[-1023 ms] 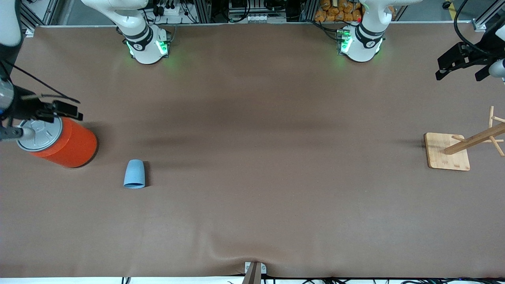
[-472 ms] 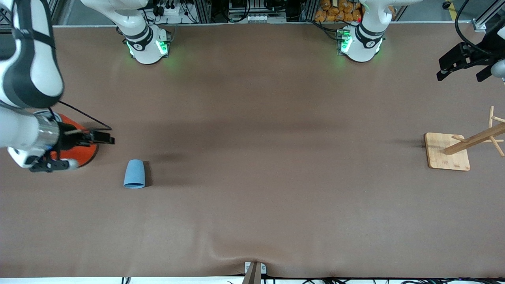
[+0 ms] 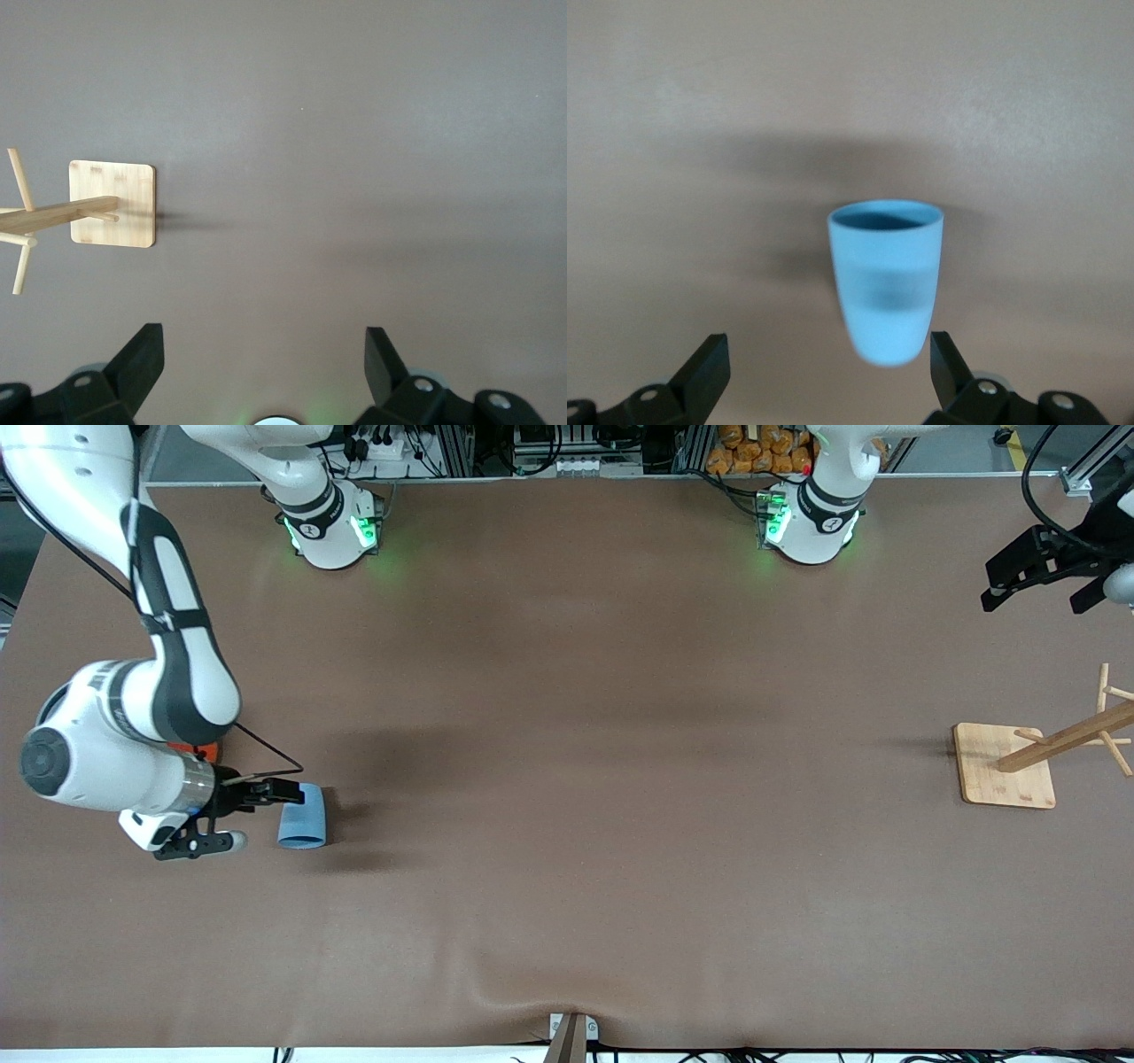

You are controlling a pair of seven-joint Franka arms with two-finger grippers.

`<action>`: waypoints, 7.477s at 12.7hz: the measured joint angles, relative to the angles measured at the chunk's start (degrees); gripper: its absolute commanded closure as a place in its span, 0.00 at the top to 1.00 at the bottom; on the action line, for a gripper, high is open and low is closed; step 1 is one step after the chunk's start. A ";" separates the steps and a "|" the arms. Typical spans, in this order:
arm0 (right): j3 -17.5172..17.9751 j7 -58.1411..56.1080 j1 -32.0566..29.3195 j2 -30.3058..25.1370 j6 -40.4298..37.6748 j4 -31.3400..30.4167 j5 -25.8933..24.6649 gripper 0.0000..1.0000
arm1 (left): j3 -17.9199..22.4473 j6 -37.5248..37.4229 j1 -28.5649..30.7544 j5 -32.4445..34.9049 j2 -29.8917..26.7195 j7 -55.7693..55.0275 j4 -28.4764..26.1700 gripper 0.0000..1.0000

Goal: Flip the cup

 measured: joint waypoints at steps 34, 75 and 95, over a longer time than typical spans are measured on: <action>11.69 -39.48 24.40 6.77 9.47 0.40 -6.58 0.13 | 3.90 -2.08 0.31 0.05 -1.17 7.83 0.28 1.00; -14.96 18.30 25.30 -0.55 -1.74 2.23 -6.74 1.00 | 1.77 1.99 -2.56 -24.11 15.98 7.66 -2.41 1.00; -21.69 4.67 14.82 -28.73 -33.20 2.79 -8.71 1.00 | 0.63 35.68 -28.43 -83.02 41.33 29.08 -21.54 0.92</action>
